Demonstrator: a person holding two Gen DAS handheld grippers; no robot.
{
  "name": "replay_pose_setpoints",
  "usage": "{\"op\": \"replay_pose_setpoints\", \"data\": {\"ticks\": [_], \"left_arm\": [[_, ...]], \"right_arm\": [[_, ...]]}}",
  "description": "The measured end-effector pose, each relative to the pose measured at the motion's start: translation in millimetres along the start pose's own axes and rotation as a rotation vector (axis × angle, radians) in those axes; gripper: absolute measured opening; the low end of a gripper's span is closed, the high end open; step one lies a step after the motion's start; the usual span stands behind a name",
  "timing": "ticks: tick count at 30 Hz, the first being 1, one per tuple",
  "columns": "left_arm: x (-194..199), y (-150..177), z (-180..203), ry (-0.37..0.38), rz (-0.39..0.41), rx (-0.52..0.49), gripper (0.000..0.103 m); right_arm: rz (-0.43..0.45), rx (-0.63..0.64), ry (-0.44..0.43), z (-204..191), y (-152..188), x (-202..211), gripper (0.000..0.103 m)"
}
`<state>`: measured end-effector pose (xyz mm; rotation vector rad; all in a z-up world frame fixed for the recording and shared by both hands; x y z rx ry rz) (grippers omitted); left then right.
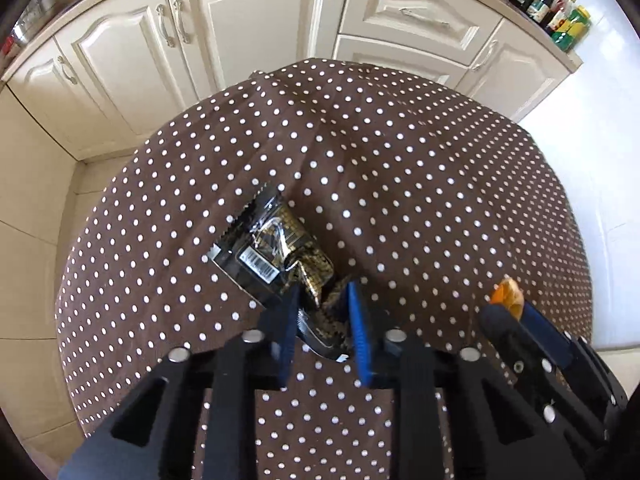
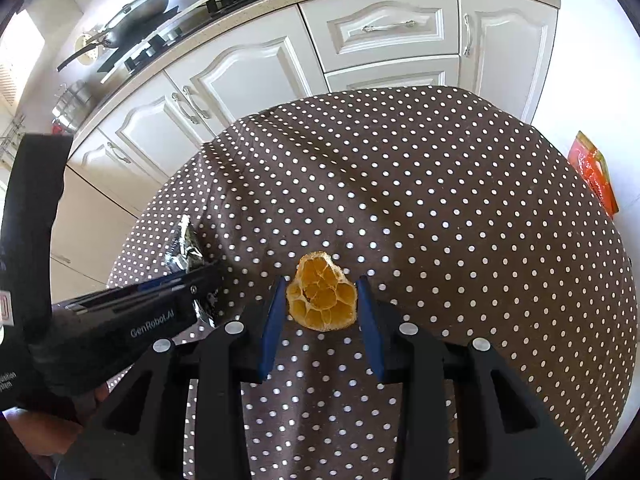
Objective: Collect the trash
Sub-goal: 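Grasp the dark packet with the left tool while the right tool grasps the orange bread piece, then carry the packet and bread over the blue bin and open both tools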
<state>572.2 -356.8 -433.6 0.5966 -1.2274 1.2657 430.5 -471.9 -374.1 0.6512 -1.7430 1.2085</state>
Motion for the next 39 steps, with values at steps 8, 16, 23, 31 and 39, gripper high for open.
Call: {"op": "replay_pose_setpoints", "data": {"ticks": [8,16,23,31,39], "left_arm": [[37,29,-32,0.130,0.049,0.087,0.015],[97,69,-102,0.124,0.117,0.165,0.015],[169,139,-192,0.082,0.157,0.235,0.015],[232,215,-302,0.020,0.169,0.324,0.015],[267,254,-374,0.011,0.175,0.387,0.016]], "right_arm": [[0.020,0.022,-0.027,-31,2,18,0.033],[0.022,0.099,-0.087,-107,22,37,0.033],[-0.014,0.198,-0.173,-209,66,52,0.033],[-0.082,0.289,-0.267,-319,127,64,0.033],[-0.118,0.347,-0.301,-387,162,71,0.033]]}}
Point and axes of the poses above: each gripper's, at about its wrist camera, not at the fingertips, and x roughly against the way its jaws point, z to its right, y to its underside, the point moved 3 cm from there along -x, roughly the way its jaws point, and after that the axes turned 10 degrees about y, right-handed, at the moved point
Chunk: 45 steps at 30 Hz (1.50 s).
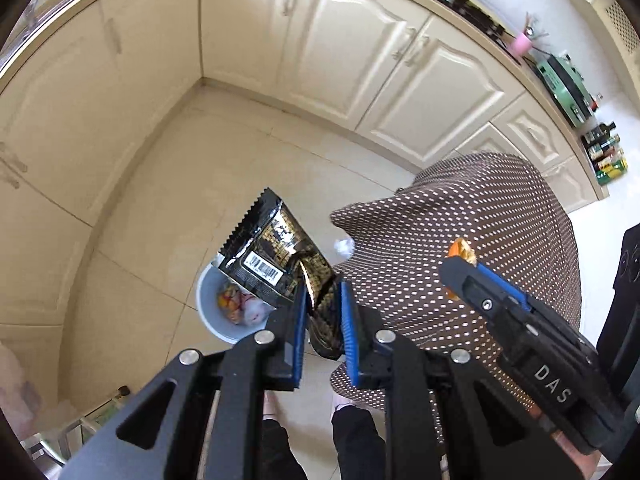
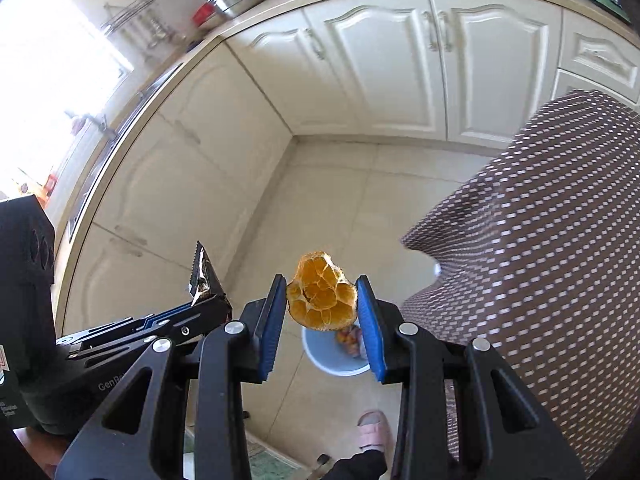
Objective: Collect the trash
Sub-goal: 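Carry the packet and bread over the blue bin and open both tools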
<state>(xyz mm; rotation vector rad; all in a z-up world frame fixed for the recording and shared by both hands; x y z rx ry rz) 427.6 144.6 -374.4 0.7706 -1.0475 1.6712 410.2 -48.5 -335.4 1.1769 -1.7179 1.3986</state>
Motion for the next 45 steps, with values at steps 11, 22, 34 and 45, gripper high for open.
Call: {"op": "replay_pose_setpoints", "data": {"ticks": [11,22,34,45], "left_arm": [[16,-5,-33,0.033,0.003,0.038,0.023],[33,-1,-61,0.031,0.025,0.087,0.023],[57,7,-89,0.007,0.059,0.150,0.038],[98,9,-93,-0.052,0.107,0.153,0.055]], "right_arm": [[-0.011,0.031,0.015,-38,5,-7,0.033],[-0.024,0.076,0.017,-62,7,-12,0.033],[-0.025,0.118,0.000,-98,6,-12,0.036],[0.023,0.162,0.009,-115,0,13,0.046]]}}
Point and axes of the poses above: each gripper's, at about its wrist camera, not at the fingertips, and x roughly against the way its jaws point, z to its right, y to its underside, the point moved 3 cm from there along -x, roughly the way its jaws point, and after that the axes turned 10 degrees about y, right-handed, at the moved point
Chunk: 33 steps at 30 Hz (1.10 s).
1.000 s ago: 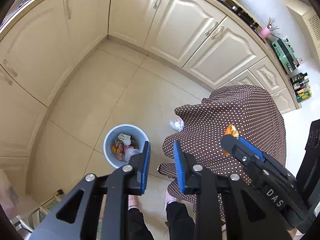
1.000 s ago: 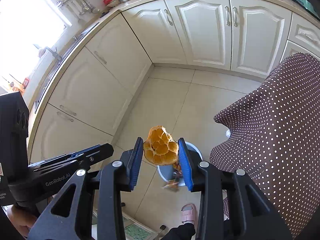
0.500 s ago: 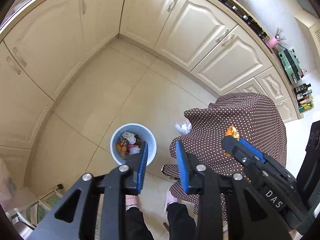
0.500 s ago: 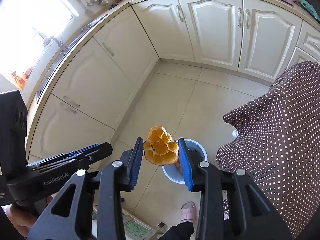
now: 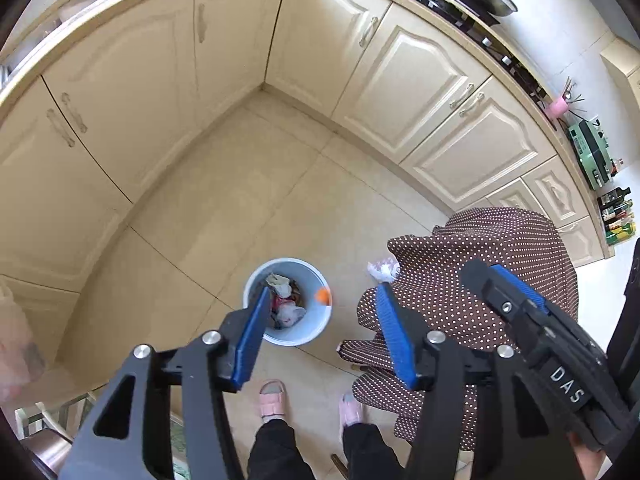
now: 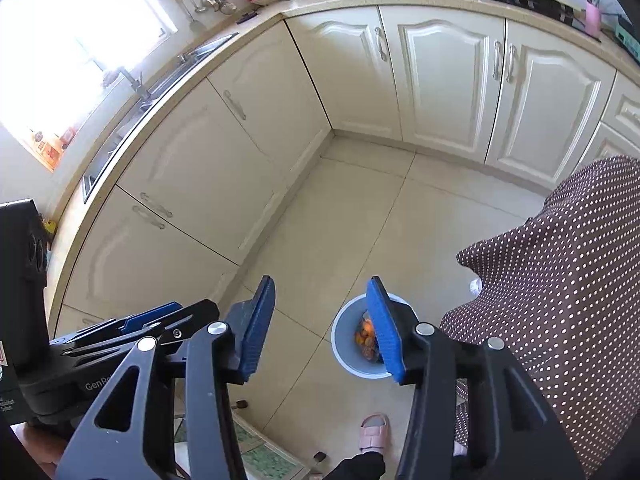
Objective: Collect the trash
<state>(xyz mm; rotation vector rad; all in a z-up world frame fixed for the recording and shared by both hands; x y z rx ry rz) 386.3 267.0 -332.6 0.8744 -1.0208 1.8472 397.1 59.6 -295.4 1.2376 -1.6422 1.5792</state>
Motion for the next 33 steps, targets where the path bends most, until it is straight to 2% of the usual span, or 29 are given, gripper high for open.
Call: {"op": "replay_pose_setpoints", "data": {"ticks": [6,13,16,19,25,29,33], "left_arm": [[40,6,35,-0.057,0.083,-0.070,0.062],[87,32,112,-0.105,0.205,-0.154,0.064],[106,53,148,-0.121,0.259,-0.163,0.065],[124,80,182,-0.137,0.319,-0.155,0.066],[148,140,249,-0.137,0.410,-0.121,0.073],[166,175,289,-0.140,0.431,-0.149,0.074],[192,200,317,-0.144,0.484,-0.175,0.078]], "right_arm": [[0.078,0.050,0.024,15,0,45,0.048],[0.174,0.108,0.059,68,19,113,0.051],[0.212,0.134,0.066,97,33,144,0.052],[0.252,0.163,0.068,127,49,175,0.061],[0.336,0.216,0.091,180,80,240,0.065],[0.389,0.218,0.102,203,100,281,0.073],[0.434,0.194,0.095,217,116,312,0.075]]}}
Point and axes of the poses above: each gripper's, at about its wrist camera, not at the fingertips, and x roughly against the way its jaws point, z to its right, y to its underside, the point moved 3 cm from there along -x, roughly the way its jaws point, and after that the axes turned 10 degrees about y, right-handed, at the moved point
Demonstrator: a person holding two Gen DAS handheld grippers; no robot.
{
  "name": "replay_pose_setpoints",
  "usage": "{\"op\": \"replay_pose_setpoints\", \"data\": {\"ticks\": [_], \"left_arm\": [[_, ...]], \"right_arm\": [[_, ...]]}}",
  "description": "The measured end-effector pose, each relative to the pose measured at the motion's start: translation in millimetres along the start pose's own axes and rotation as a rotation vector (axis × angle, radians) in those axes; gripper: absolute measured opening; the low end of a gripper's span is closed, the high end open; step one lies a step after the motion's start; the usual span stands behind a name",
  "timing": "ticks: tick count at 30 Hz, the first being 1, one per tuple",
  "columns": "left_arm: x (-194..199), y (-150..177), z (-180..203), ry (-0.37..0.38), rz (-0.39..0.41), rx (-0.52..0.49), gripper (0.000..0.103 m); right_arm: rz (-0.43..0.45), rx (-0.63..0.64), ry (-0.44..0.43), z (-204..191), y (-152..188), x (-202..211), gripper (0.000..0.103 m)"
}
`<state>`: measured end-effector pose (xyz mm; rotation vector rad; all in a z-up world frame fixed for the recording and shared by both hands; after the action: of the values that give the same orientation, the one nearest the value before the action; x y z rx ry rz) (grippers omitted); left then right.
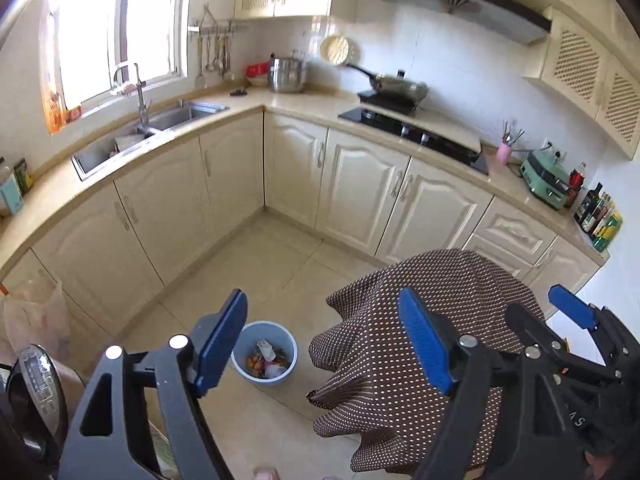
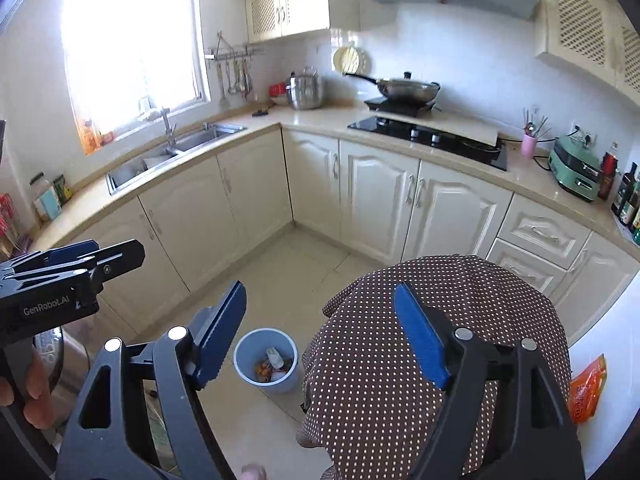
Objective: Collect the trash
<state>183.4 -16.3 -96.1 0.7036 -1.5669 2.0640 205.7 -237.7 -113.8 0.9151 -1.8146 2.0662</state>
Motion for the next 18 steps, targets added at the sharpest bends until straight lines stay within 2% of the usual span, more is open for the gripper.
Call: {"op": "replay_pose_setpoints", "data": {"ticks": [5,12,15,18], "left_arm": [[38,5,16,0.014,0.044,-0.030,0.079],[91,9,22,0.031,0.093,-0.129,0.080],[118,14,17,0.051,0.121,-0.161,0.087],[143,22,10,0.062,0.163,-0.182,0.088]], "right_arm": [[0.042,-0.008,0.023,3,5,33,0.076],[0.107,-0.065,0.075,-2,16,84,0.077],[0.136,-0.097,0.095,-10,24,107,0.080],[0.160,-0.107,0.113,-21,33,126,0.084]]}}
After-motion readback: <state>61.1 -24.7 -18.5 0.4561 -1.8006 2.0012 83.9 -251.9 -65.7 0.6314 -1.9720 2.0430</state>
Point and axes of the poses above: each gripper's, at about its wrist camera, not at the fingertips, and x roughly against the way its jaws point, z to its right, y to its underside, the point moved 3 cm from there along -x, roughly the way its jaws point, and after that the axes turned 10 degrees about y, right-handed, at the moved point
